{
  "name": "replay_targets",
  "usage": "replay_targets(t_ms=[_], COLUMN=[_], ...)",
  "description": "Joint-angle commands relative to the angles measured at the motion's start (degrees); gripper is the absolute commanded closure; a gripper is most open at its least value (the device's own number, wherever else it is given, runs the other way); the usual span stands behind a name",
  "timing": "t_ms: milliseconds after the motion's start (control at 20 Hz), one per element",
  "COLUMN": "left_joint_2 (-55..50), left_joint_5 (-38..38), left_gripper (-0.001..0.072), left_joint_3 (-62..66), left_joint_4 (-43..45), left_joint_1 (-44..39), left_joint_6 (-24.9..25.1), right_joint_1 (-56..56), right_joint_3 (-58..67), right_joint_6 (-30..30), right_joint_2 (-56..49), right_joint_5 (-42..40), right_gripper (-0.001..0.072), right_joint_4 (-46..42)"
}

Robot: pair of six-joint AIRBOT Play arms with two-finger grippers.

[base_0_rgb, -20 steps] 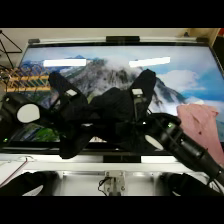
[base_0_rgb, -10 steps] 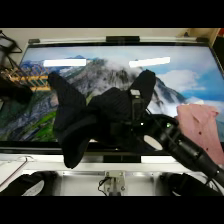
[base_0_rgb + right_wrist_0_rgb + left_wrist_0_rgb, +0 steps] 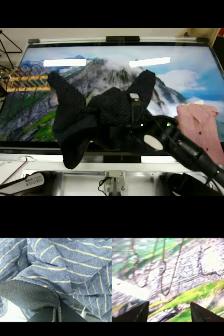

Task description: Fold the shirts.

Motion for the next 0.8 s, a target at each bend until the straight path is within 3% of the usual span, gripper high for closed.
replay_targets(t_ms=[0, 300, 750], left_joint_2=[-9.3, -19.2, -22.2], left_joint_5=[1.0, 1.4, 4.8], left_gripper=[0.0094, 0.0091, 0.0115], left_joint_3=[-0.2, -0.2, -0.2], left_joint_4=[-5.4, -5.3, -2.1], left_joint_1=[2.9, 1.5, 1.3], left_joint_6=[5.5, 11.4, 11.6], right_joint_1=[0.0, 0.0, 0.0], right_joint_3=[0.0, 0.0, 0.0], right_joint_6=[0.0, 0.0, -0.1], right_joint_2=[0.0, 0.0, 0.0], right_joint_5=[0.7, 0.7, 0.7], right_gripper=[0.0623, 0.0622, 0.0622], right_joint_4=[-0.9, -3.5, -4.1])
